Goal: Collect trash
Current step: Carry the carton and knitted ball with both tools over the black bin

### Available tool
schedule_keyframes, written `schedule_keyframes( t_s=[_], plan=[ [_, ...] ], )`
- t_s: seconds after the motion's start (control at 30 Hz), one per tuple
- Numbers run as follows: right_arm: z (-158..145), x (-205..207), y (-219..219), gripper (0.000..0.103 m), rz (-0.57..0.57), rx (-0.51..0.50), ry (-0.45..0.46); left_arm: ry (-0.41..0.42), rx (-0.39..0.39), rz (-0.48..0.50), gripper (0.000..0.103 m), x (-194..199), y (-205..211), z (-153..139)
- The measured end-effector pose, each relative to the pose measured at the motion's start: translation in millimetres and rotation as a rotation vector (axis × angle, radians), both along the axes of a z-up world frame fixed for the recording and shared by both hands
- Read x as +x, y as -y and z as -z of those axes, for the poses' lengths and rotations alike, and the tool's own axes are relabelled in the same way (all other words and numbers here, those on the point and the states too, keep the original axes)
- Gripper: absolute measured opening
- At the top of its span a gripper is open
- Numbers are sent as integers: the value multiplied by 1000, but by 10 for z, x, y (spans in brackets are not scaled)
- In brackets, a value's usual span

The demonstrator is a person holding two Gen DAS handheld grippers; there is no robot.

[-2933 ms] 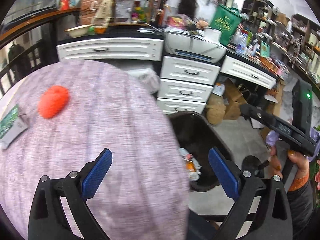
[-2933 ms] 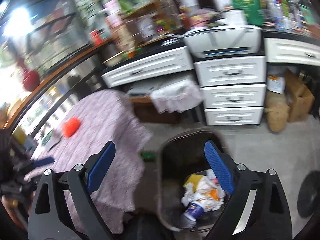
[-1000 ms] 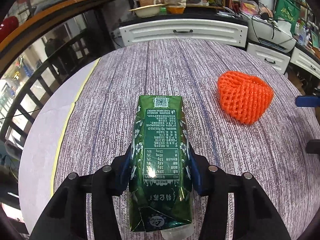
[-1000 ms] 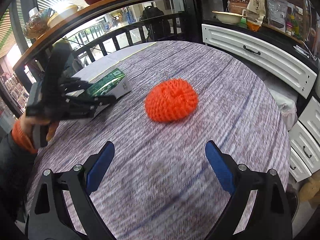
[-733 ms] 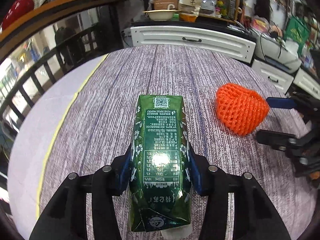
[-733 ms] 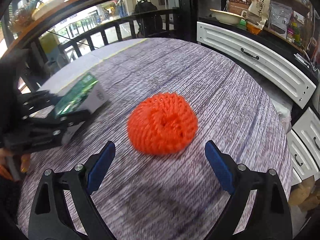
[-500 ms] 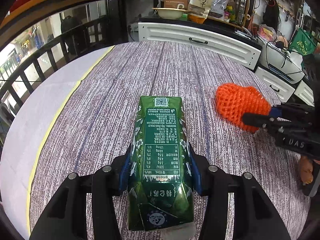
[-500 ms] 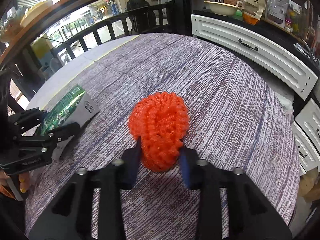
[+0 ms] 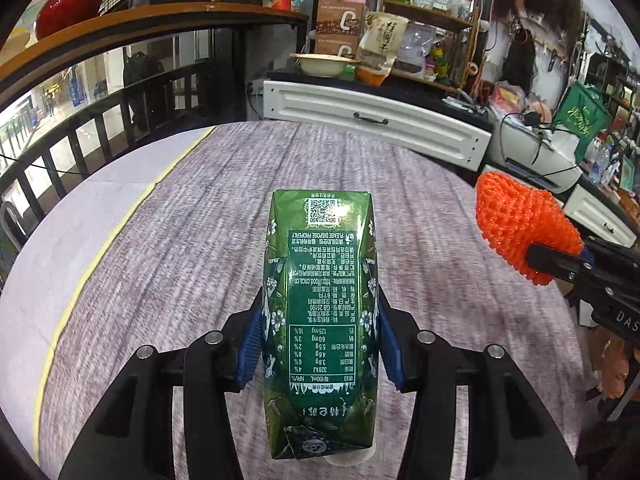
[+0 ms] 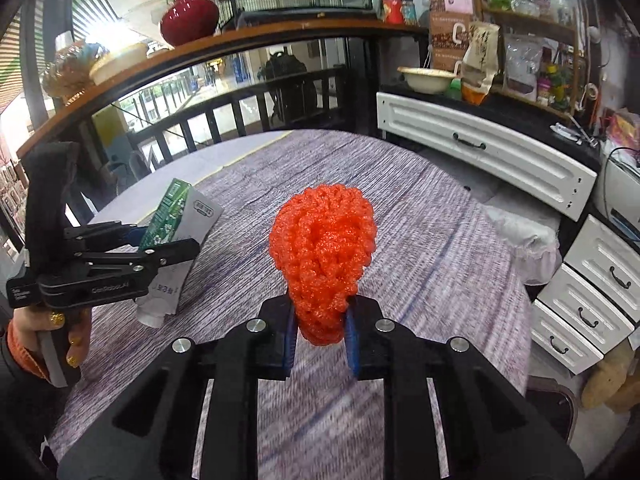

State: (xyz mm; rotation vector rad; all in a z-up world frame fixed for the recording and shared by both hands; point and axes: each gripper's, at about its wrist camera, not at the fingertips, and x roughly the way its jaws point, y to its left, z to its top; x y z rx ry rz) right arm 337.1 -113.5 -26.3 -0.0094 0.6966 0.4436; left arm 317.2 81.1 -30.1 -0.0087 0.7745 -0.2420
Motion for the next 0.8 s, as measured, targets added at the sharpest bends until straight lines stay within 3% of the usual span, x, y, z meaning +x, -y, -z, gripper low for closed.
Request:
schedule_keyframes(
  t_s=[0.43,0.8],
  plan=[
    [-75,-891,702,20,84,47,49,31,-144,124,49,-590,600,-117],
    [80,-1350,1324,20,245,46,41,42,-192,224,49,-881,1236,-119]
  ],
)
